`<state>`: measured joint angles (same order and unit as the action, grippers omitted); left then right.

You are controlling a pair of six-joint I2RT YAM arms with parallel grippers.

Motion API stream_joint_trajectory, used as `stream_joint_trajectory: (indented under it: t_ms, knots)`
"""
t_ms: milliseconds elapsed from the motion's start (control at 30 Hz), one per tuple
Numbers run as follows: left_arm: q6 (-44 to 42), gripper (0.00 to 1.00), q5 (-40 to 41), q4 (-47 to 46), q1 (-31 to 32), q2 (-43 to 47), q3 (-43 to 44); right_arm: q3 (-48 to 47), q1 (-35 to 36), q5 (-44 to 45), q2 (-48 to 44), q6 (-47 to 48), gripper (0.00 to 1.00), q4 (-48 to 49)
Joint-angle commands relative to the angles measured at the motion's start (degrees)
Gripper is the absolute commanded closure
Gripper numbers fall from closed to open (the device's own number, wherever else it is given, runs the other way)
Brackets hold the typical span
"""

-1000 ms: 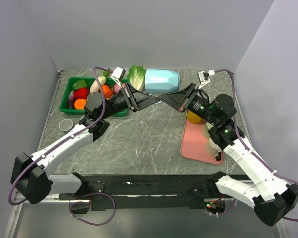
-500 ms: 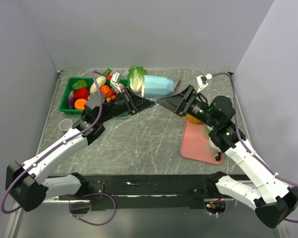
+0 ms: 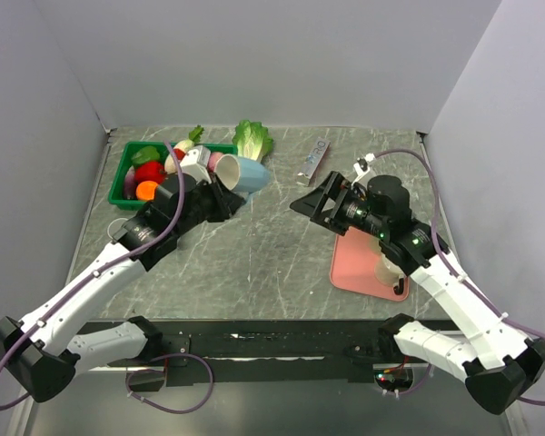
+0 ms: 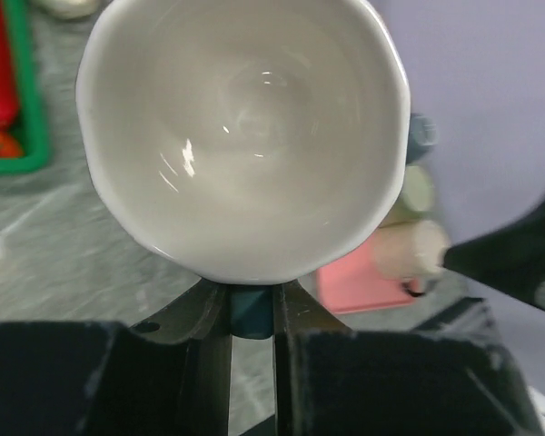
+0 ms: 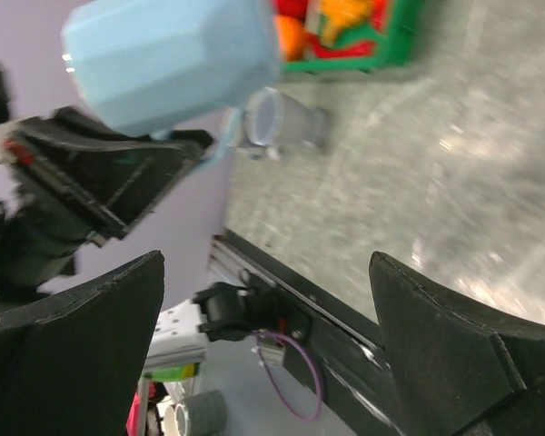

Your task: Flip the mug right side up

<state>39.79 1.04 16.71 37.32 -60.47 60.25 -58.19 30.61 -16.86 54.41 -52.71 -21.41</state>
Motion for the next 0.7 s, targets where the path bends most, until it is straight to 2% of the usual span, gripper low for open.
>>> stream_joint_trajectory:
  t_ms: [0, 133, 300, 533, 667]
  knots:
    - [-4.20, 0.99, 10.64, 3.93, -0.14, 0.44, 2.33, -4.12, 0.24, 4.91, 2.18, 1.55, 0.00, -8.90]
    - [-4.11, 0.99, 14.51, 6.93, -0.06, -0.97, 0.84, -4.56, 0.06, 5.09, 3.59, 1.56, 0.00, -11.28]
    - [-4.02, 0.99, 20.22, 5.35, -0.06, -0.79, -4.43, -3.33, -0.72, 4.12, 4.38, 0.77, 0.01, -11.37]
    - [0.28, 0.99, 28.39, 7.37, -0.06, -5.18, -7.42, -3.59, -1.69, 2.71, 5.97, 1.20, 0.00, -12.34]
    - [1.08, 0.99, 29.29, 2.56, -0.58, -5.54, -12.16, -3.33, -2.22, 2.36, 6.32, 1.47, 0.00, -12.43]
